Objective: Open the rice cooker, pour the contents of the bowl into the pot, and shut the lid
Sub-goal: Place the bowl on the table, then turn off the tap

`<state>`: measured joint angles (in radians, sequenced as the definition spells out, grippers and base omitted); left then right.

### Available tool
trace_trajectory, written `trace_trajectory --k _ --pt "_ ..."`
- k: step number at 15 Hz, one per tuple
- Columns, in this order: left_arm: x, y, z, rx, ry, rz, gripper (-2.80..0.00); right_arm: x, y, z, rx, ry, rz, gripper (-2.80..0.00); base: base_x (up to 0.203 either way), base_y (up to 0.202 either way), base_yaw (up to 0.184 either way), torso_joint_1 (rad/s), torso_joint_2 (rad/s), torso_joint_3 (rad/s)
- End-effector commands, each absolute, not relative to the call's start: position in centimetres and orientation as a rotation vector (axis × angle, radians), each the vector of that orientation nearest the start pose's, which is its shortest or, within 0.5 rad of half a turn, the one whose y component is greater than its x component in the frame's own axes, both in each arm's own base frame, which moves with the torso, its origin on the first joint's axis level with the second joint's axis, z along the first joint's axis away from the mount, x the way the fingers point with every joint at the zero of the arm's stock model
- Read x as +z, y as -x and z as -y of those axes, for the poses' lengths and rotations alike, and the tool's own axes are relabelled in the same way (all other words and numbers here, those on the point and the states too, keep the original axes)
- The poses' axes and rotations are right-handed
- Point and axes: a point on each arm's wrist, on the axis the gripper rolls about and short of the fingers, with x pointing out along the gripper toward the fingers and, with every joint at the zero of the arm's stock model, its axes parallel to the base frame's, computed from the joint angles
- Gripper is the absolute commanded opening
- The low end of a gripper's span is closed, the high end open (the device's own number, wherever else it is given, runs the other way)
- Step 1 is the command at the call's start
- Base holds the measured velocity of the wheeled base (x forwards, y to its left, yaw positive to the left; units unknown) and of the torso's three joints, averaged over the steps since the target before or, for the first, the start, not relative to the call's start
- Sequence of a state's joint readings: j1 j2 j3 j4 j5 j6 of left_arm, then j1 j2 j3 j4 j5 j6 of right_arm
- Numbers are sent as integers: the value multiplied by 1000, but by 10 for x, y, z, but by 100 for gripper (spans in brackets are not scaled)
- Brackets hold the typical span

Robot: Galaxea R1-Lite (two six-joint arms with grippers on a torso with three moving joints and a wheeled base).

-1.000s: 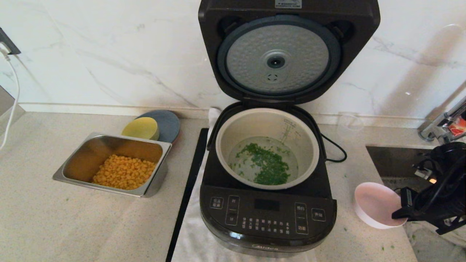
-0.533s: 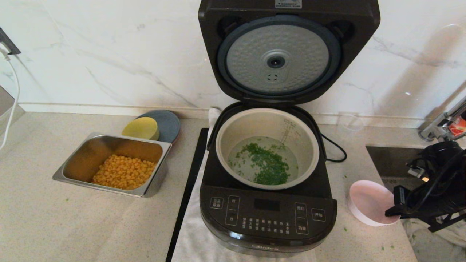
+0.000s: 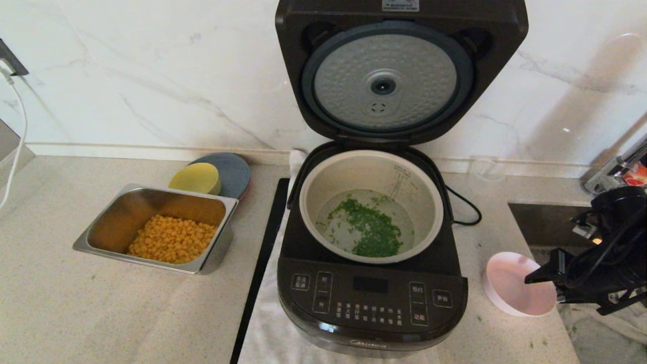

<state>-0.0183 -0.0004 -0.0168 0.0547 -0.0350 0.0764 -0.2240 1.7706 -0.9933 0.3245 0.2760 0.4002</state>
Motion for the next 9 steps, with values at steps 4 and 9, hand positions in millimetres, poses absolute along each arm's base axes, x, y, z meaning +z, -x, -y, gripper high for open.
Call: trace_trajectory --k 4,9 --pt "74 24 0 -55 -76 -35 -280 201 -240 48 -97 -625 -901 0 0 0 0 0 0 0" --pt "74 24 0 -55 -76 -35 -280 234 -226 69 -237 -599 -740 -280 0 0 0 0 0 0"
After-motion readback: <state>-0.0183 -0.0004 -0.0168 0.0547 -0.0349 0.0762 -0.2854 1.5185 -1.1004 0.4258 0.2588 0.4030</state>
